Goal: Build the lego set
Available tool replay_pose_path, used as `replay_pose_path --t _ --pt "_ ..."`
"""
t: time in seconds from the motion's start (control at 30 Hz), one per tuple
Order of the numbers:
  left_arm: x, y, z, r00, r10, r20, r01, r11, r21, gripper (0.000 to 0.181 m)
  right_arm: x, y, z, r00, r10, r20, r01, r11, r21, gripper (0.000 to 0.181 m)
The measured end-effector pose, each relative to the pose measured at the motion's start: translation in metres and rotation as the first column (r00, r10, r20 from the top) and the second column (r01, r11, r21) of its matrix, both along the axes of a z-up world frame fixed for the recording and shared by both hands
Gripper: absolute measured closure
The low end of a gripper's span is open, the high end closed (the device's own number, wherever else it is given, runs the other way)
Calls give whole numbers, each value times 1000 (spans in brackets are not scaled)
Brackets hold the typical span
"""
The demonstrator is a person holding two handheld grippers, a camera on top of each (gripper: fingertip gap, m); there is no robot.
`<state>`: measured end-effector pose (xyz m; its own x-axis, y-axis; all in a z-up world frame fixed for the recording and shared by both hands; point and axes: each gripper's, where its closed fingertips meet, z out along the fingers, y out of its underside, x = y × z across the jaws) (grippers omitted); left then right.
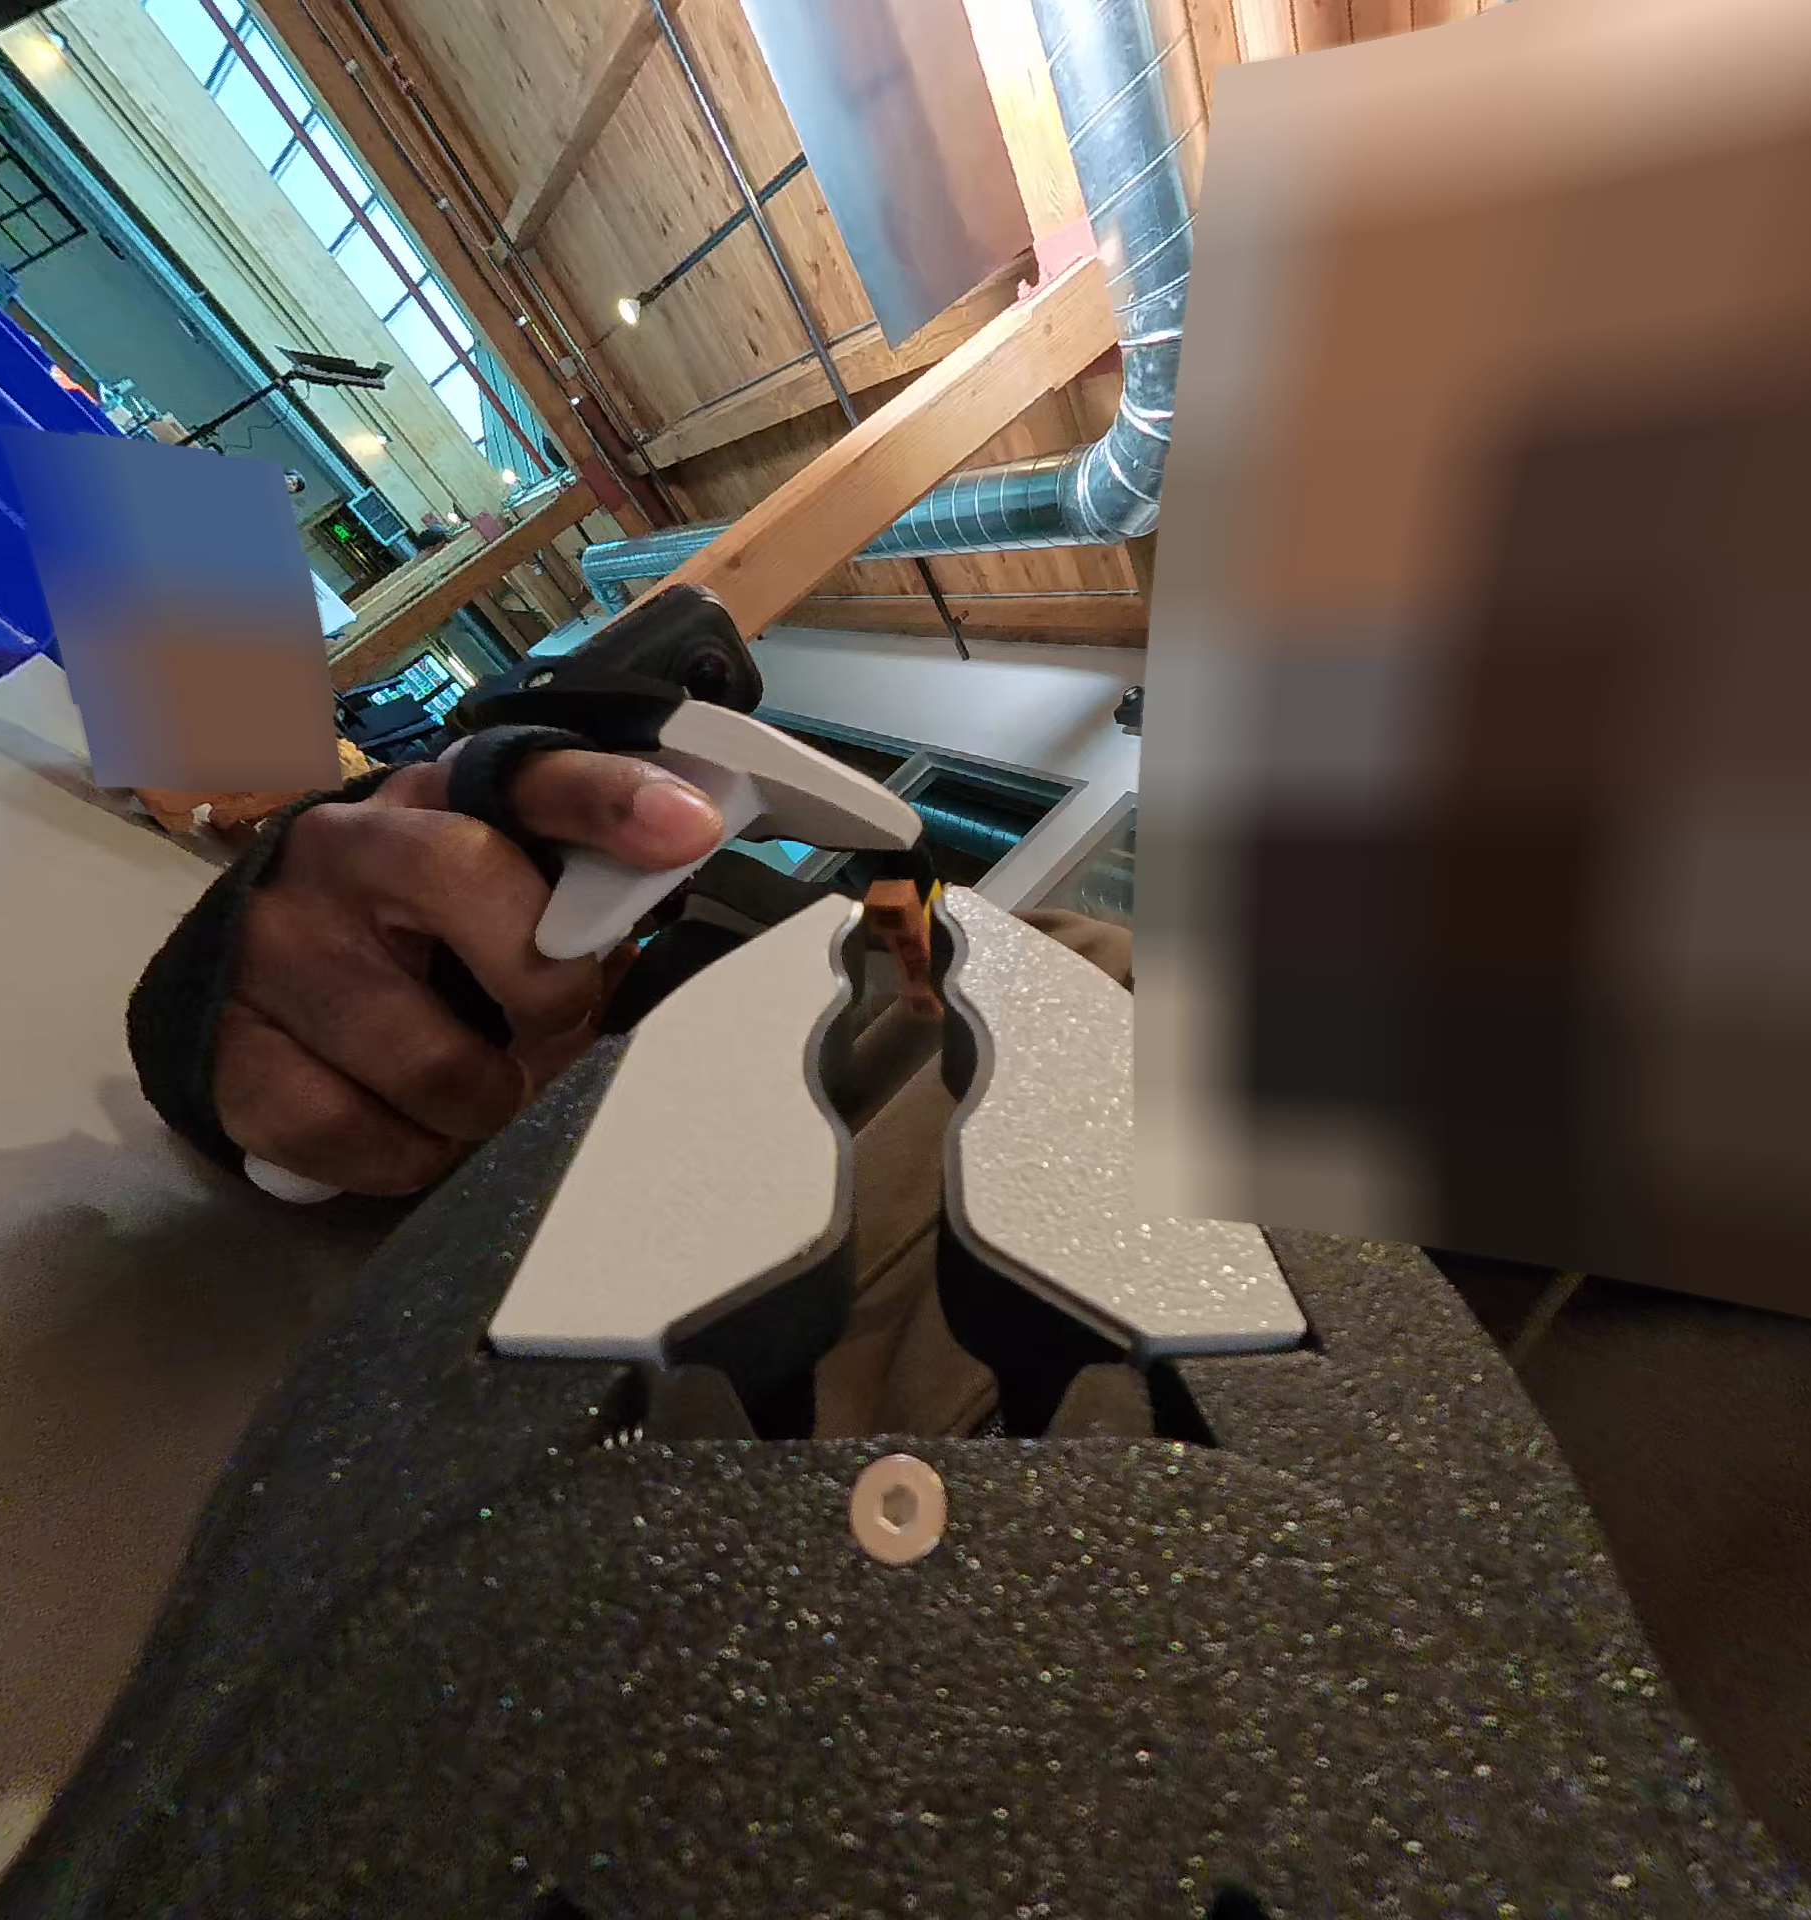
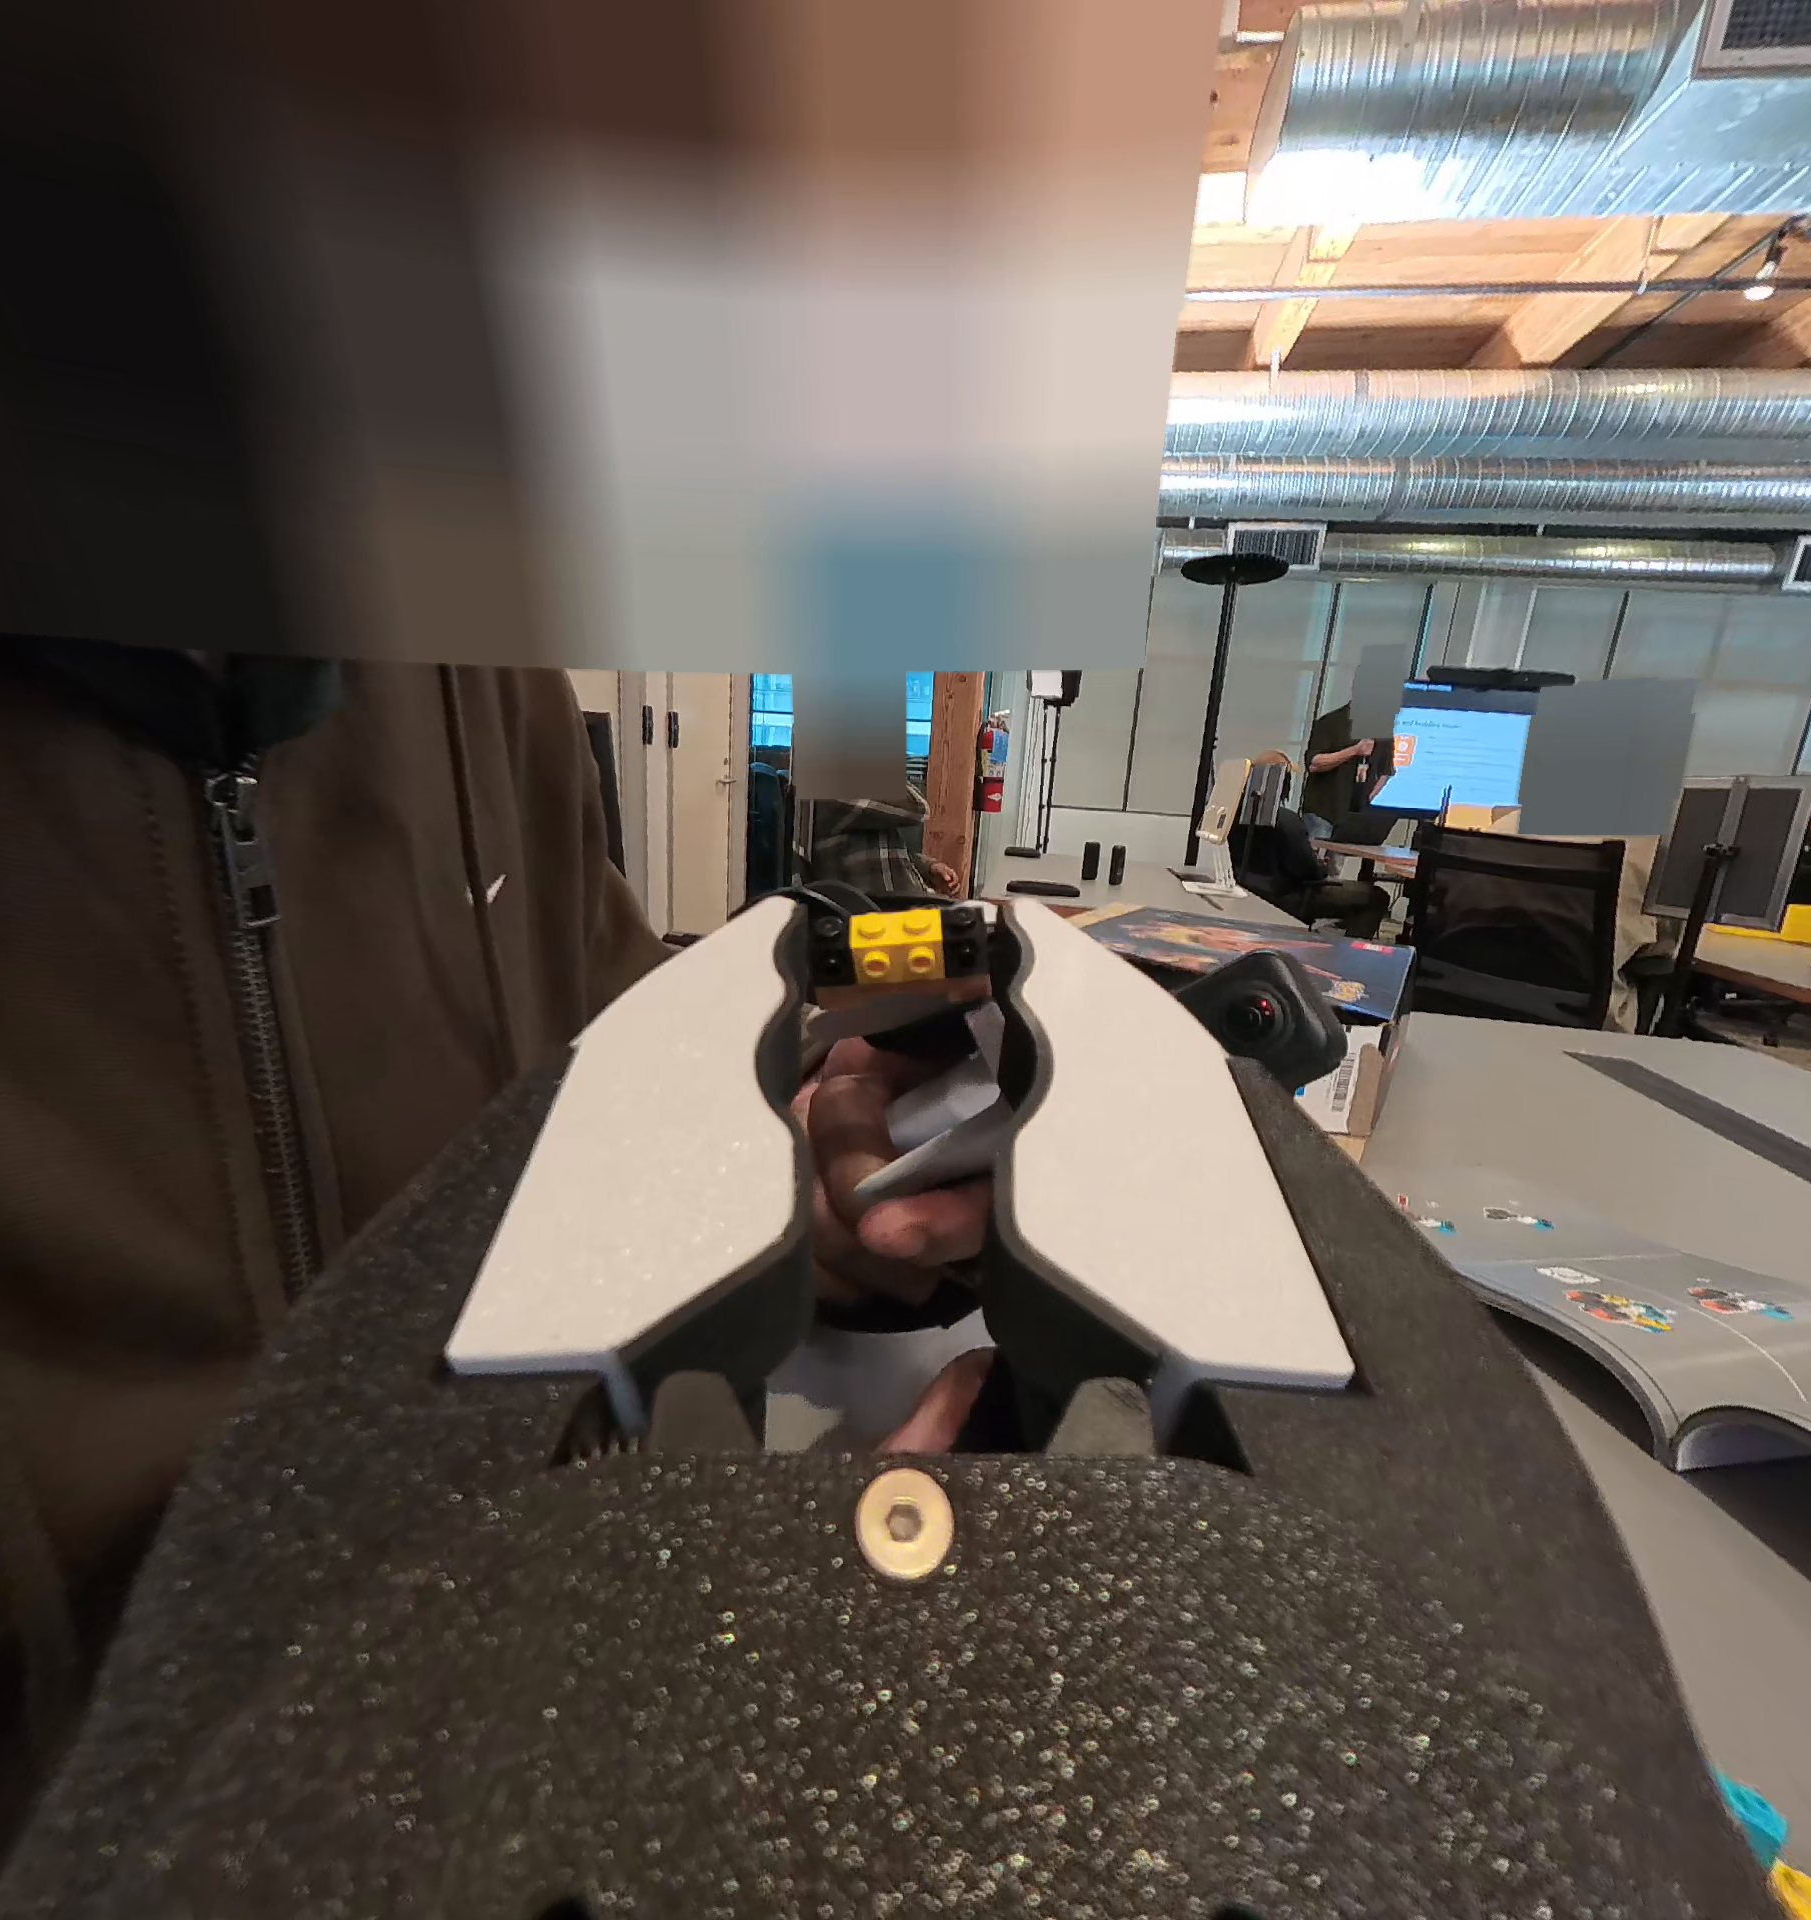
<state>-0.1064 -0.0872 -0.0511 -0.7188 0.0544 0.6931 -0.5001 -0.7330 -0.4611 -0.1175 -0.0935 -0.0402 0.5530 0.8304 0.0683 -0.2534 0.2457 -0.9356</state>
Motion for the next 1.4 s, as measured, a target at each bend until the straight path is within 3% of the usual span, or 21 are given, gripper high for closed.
replay_pose_path --t 0.87,1.13,1.3,1.4 --pt "0 -5 2 1000 -17 12 18 998 -63 172 0 0 -1 1000 -14 11 13 1000 16 147" --pt "2 7 -2 990 136 38 -138 988 62 173 1 7 -9 991 -97 93 98 995 1 139" --pt "1 6 -1 992 127 27 -128 991 46 173 -7 15 -23 922 -258 290 231 965 123 130" --pt "1 4 0 994 104 13 -104 994 18 173 -8 17 -22 897 -307 317 263 949 175 132"
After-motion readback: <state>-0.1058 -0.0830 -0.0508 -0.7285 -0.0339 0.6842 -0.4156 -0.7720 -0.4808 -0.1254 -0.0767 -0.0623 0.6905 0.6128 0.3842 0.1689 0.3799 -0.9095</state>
